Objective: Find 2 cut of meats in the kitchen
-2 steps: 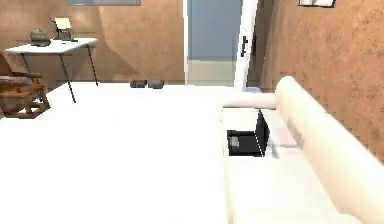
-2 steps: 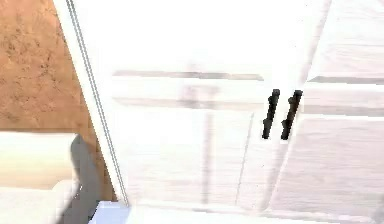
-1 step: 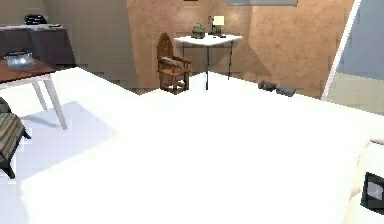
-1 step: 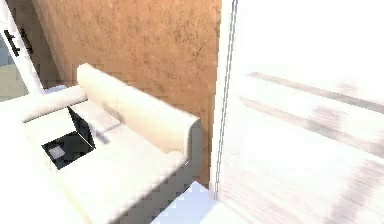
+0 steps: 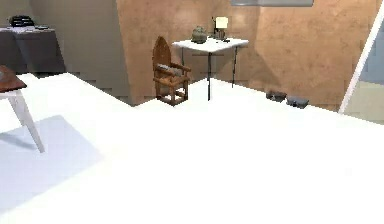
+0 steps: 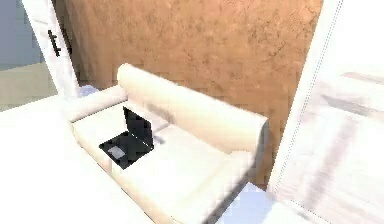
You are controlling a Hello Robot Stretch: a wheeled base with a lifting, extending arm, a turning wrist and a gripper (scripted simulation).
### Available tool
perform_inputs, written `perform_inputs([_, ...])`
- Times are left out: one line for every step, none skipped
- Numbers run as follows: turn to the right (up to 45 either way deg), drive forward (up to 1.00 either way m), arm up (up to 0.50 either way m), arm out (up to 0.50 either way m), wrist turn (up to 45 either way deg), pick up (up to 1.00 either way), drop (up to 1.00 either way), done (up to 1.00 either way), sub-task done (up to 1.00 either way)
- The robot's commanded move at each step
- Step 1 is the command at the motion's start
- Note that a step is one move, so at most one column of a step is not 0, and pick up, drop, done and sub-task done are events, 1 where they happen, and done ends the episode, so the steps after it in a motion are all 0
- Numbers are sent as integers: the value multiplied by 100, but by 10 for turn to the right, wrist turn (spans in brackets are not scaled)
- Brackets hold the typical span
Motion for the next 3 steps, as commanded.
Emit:
perform_inputs([-420,0,0,0,0,0,0,0,0])
perform_inputs([0,100,0,0,0,0,0,0,0])
perform_inputs([0,100,0,0,0,0,0,0,0])
